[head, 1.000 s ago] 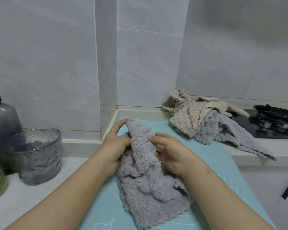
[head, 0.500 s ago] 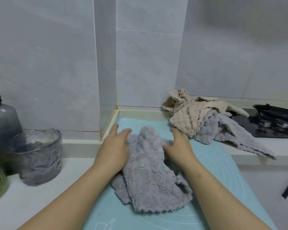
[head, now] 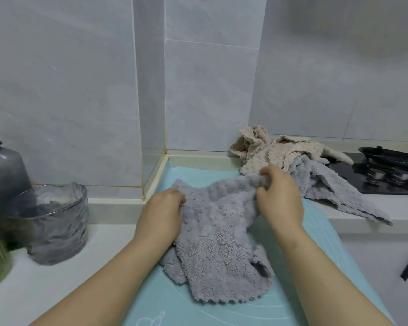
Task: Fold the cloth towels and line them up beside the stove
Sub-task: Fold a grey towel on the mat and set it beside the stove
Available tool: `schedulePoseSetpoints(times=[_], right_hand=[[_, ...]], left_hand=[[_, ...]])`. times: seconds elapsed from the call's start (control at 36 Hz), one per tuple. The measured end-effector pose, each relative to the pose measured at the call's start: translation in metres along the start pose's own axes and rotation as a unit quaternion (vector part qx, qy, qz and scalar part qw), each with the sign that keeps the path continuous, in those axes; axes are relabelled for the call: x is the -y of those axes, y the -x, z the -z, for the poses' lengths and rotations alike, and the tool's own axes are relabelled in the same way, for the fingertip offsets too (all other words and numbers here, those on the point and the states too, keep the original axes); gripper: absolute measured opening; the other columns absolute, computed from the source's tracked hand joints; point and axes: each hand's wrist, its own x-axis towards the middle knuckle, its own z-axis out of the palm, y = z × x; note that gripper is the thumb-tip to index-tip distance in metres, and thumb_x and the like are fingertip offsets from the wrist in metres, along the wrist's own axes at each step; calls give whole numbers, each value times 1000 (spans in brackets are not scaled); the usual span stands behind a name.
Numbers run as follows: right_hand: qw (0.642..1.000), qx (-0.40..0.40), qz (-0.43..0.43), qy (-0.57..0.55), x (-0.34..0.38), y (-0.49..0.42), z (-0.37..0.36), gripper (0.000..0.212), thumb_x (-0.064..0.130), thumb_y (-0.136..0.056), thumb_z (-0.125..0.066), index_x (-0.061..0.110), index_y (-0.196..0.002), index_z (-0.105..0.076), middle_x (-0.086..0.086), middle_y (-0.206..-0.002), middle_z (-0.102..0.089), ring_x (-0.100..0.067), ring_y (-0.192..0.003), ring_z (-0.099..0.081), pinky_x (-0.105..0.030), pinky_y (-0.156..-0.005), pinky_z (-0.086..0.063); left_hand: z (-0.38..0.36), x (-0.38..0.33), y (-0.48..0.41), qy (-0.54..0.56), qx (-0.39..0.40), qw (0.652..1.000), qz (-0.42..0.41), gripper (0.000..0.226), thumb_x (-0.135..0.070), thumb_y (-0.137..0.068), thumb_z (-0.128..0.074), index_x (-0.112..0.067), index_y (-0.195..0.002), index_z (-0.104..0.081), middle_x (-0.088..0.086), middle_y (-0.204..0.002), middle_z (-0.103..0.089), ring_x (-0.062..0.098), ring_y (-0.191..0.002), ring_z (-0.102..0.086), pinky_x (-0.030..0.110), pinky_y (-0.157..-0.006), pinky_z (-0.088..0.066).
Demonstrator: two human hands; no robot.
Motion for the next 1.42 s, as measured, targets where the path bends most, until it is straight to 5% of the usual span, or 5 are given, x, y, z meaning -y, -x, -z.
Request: schedulePoseSetpoints(times=[0.22,0.42,0.78,0.92,1.42], right_hand=[[968,194,-81,135,-22,2,-17,44,26,-93,-43,21,-135,-34,-10,-134,-48,-34,-122,-43,-43,-96,-36],[992,95,-80,7,-7,6,8,22,13,-89,-42,11,-109,-51,-14,-115,-53,-33,-104,-49,-41,-85,-43],[948,312,-38,-46,2,79,50,8,18,-84,-52,25,-85,-56,3,-87,-65,-17,-81,-60,-28,-73,-47],[962,272,10,24,0,96,50,16,19,-87,-53,25,-99,-62,-1,-87,-58,-25,-92,-59,-31,-80,-47],[971,151,-108,-152,2,101,129,27,9,-77,-53,15,-54,-66,-6,-61,-64,-22,-67,-55,-28,-60,-38]], left_hand=[[-9,2,1,-108,89,990,-3,31,0,-87,-41,-10,-104,-64,4,-110,-55,26,-100,-57,33,-77,-44],[12,-10,9,-40,25,999,2,33,-18,-94,-41,-18,-124,-55,4,-130,-44,25,-122,-39,35,-92,-39],[48,2,85,176,104,978,-41,21,-14,-77,-65,-31,-72,-53,-12,-80,-58,-1,-84,-50,6,-68,-36],[49,4,97,114,168,974,-100,30,-58,-64,-53,-40,-87,-49,-20,-90,-54,1,-88,-48,12,-74,-35],[117,-5,101,99,102,989,-47,37,-5,-88,-46,-35,-66,-47,-11,-70,-59,12,-72,-54,21,-67,-39]])
